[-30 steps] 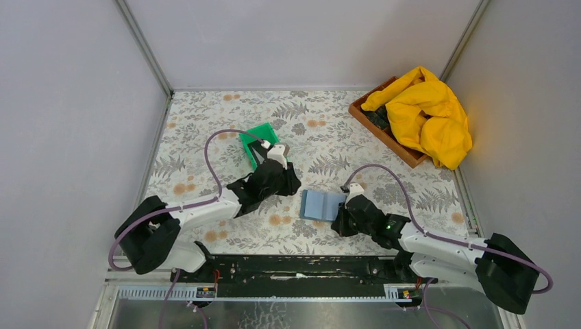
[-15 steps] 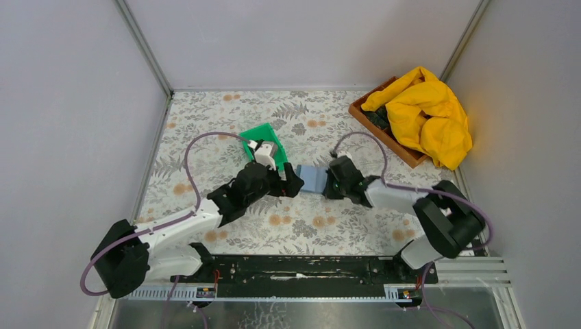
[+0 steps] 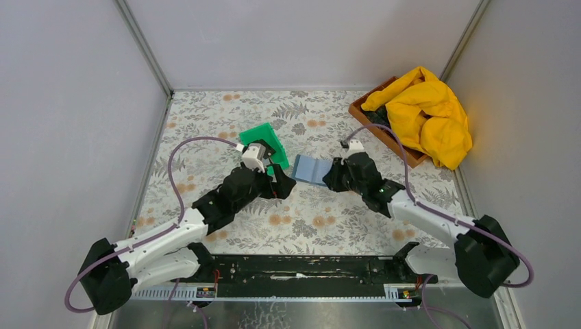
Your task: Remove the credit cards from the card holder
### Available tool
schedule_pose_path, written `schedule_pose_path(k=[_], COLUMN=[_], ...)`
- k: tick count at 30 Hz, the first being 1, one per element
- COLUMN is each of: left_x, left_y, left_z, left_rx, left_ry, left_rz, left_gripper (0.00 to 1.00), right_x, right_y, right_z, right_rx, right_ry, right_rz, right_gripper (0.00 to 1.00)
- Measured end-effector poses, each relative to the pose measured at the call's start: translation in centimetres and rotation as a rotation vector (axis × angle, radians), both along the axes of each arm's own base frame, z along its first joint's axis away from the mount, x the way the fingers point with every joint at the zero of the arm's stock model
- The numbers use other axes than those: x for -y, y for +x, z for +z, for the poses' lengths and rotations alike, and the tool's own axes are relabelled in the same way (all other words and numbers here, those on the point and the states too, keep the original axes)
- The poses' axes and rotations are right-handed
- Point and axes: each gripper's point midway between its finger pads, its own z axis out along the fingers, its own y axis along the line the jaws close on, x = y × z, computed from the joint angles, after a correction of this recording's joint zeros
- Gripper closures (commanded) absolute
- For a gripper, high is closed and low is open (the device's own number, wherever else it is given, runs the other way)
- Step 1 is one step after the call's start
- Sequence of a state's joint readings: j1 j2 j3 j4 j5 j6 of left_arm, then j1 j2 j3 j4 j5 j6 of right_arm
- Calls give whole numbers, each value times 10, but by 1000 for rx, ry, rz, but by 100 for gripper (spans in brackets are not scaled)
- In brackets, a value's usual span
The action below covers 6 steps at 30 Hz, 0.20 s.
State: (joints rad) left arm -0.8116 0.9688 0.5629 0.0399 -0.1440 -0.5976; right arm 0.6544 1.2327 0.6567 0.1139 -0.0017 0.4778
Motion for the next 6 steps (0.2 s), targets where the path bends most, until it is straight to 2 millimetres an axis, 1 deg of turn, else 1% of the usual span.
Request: schedule_pose_path(k=[2, 6], left_x=[0, 2], left_y=[1, 2], left_z=[-4, -14], left_rx=[-9, -33], left_ry=[7, 26], left_rz=[2, 4], left_gripper=[0, 0], right_x=[12, 35], right_y=[-11, -33], right_z=[-11, -36], right_rx=[-9, -45], right_ry=[-18, -50], right_rz=[-15, -47], right_gripper=[63, 35])
